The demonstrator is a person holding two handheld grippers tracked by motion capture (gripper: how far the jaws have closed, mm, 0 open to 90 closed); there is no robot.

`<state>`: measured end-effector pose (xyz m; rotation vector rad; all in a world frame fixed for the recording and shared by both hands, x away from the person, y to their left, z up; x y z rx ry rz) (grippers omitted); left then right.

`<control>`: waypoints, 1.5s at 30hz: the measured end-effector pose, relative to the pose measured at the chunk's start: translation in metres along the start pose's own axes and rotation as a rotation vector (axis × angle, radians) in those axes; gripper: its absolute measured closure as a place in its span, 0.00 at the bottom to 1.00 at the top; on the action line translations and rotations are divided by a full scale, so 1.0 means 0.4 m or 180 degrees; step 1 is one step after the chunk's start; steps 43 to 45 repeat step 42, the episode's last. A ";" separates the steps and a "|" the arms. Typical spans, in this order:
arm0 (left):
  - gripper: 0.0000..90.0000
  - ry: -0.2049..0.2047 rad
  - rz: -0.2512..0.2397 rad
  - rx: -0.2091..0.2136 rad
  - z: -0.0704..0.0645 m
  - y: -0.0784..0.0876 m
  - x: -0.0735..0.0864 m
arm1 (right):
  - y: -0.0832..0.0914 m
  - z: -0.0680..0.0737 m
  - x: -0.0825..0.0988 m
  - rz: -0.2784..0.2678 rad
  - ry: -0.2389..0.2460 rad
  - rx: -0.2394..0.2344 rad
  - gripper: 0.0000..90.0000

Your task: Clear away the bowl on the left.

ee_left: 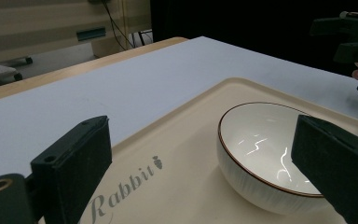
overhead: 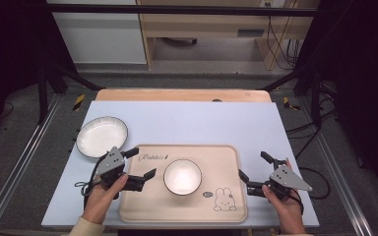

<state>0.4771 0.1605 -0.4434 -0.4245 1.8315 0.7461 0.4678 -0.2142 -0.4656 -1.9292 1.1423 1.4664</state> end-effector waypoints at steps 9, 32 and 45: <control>0.06 -0.0055 -0.0072 -0.0004 0.019 0.031 -0.006 | 0.000 0.001 0.001 0.0001 -0.0005 -0.0003 0.05; 0.06 0.0026 -0.0262 -0.0135 0.104 0.125 0.007 | 0.001 0.000 0.001 -0.0003 -0.0012 0.0005 0.05; 0.06 0.0115 -0.0261 -0.0132 0.133 0.148 0.055 | 0.002 -0.002 -0.003 -0.0040 -0.0023 0.0013 0.05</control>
Point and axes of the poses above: each handheld gripper's, and its own axes: y roughly backward along the jaws, x roughly out of its underside, z roughly to its left, the point moved 7 cm from there along -y, roughly forward along the jaws, and after that the axes turned 13 degrees about y, right-handed, at the moved point
